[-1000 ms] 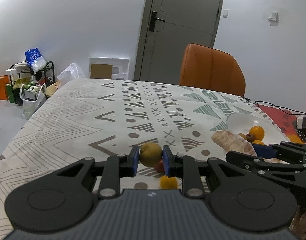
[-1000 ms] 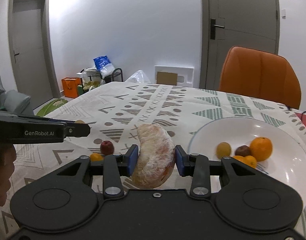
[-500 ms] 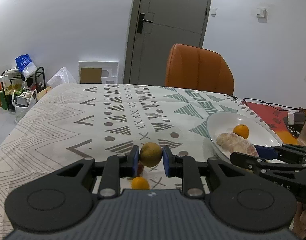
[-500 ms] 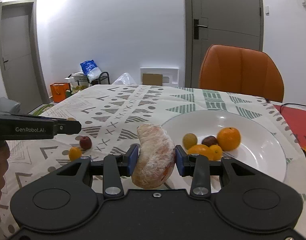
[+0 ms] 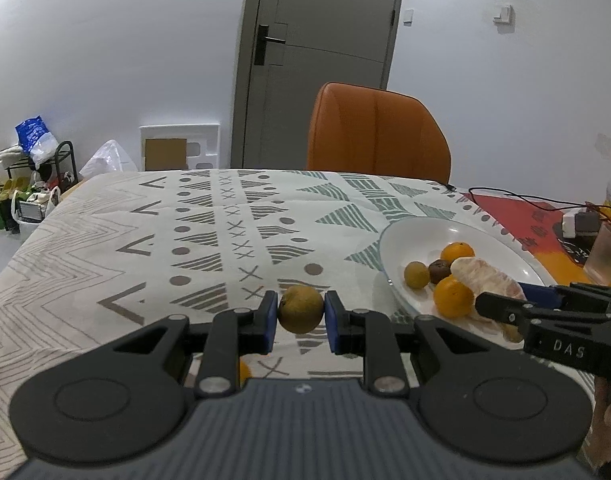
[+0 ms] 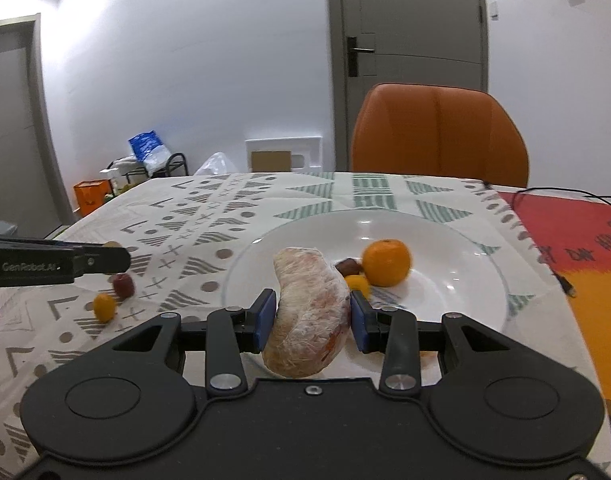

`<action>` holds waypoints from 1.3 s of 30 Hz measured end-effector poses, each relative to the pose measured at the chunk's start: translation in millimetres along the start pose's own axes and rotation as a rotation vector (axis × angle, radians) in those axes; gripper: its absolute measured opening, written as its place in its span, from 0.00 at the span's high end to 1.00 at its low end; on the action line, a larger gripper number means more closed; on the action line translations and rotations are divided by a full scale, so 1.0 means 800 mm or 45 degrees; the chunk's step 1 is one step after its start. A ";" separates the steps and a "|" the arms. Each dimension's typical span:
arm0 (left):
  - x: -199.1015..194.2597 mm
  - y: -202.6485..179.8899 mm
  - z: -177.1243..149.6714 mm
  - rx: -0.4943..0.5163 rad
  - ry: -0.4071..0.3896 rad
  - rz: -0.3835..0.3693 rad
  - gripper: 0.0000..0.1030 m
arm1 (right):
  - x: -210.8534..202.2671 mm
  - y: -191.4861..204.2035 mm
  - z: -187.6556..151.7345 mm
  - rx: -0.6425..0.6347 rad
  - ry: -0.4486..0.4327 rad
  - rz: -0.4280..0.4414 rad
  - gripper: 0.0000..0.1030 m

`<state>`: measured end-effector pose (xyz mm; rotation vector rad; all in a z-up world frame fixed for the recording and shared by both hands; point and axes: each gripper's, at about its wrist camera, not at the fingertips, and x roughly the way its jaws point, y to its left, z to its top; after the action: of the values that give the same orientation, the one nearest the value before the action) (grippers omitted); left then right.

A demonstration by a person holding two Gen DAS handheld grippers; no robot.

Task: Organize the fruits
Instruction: 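Carry the pomelo segment and the yellow-green fruit toward the white plate, then release the pomelo segment onto the plate while the left gripper releases the yellow-green fruit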

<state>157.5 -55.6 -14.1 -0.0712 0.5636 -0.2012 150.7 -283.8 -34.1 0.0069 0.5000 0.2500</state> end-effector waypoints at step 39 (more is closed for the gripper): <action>0.067 -0.106 0.015 0.176 0.064 -0.129 0.77 | -0.001 -0.090 0.005 0.102 -0.059 -0.073 0.43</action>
<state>193.8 -149.7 -21.7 0.0393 0.5954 -0.3409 168.8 -353.6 -35.4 0.0759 0.4631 0.1735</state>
